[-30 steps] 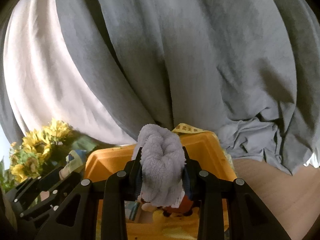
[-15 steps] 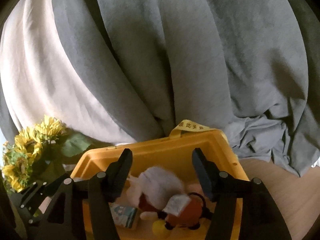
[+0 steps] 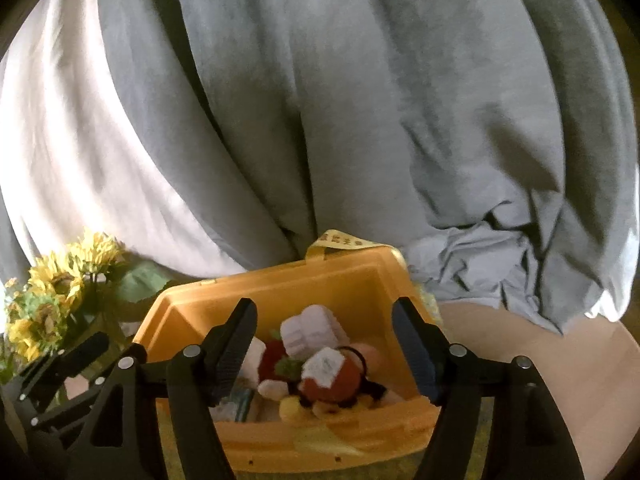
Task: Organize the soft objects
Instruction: 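Withdraw both grippers from the crate, moving the right gripper toward the green frog plush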
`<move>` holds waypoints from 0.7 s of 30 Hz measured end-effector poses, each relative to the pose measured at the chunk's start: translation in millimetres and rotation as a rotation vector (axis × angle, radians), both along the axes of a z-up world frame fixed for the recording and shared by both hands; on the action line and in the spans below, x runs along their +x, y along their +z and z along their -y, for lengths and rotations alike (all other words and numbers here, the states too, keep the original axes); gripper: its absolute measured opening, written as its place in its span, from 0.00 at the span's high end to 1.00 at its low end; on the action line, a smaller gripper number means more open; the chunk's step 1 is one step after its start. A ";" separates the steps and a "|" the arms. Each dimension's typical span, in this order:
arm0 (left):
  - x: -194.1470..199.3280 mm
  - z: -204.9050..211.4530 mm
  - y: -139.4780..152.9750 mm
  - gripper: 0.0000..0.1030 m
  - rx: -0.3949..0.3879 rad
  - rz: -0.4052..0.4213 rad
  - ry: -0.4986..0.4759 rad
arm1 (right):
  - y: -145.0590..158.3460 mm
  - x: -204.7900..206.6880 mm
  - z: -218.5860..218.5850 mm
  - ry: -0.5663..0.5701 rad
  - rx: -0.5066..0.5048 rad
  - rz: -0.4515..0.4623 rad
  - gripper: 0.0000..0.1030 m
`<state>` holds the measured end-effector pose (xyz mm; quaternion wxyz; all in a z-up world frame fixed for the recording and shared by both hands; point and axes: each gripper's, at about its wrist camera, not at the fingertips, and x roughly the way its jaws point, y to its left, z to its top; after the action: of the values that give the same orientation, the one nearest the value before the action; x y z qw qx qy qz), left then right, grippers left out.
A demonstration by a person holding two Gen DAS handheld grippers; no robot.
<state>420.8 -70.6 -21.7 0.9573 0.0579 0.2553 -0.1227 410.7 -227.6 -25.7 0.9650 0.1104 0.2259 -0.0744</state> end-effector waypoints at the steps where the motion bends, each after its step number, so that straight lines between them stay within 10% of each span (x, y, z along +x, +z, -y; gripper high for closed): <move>1: -4.3 -0.2 2.0 0.52 0.001 0.003 0.000 | 2.1 -4.9 -0.1 0.000 -0.008 0.004 0.31; 21: -77.7 12.5 2.0 0.34 0.034 -0.004 -0.019 | 5.4 -80.4 16.8 -0.031 -0.031 -0.001 0.29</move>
<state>343.1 -83.2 -19.6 0.9544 0.0764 0.2589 -0.1274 330.3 -244.4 -20.3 0.9653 0.0989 0.2234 -0.0927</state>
